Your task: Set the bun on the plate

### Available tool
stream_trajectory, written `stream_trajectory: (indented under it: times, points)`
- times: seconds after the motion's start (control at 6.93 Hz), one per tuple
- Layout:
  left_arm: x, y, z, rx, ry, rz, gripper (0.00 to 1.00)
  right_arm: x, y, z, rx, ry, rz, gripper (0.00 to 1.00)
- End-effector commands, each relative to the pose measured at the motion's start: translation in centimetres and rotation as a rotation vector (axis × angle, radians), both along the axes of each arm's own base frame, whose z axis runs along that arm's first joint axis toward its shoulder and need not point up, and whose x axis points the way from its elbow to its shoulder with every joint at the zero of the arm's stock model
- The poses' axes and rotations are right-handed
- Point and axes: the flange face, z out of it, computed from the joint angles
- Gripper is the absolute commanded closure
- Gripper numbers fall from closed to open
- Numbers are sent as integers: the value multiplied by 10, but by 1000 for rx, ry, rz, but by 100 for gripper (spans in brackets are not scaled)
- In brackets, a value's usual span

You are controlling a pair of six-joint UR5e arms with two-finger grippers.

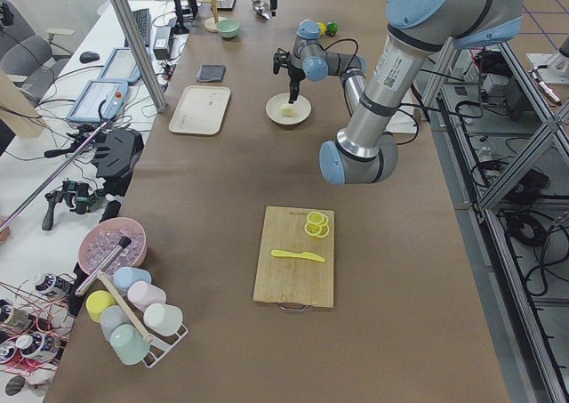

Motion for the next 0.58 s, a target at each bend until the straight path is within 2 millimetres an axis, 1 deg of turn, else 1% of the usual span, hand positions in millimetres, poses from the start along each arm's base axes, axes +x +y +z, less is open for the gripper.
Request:
stream_trajectory:
  times: [0.0, 0.14, 0.29, 0.43]
  points:
    - [-126, -47, 84, 61, -98, 102, 2, 48, -6, 19, 30, 52, -25, 0]
    - [-190, -68, 131, 85, -133, 180, 2, 79, -7, 29, 57, 88, -65, 0]
    - [-249, -80, 189, 125, -185, 272, 2, 102, -6, 33, 62, 98, -61, 0]
    - [-309, -91, 249, 128, -246, 316, 2, 111, -5, 34, 62, 101, -47, 0]
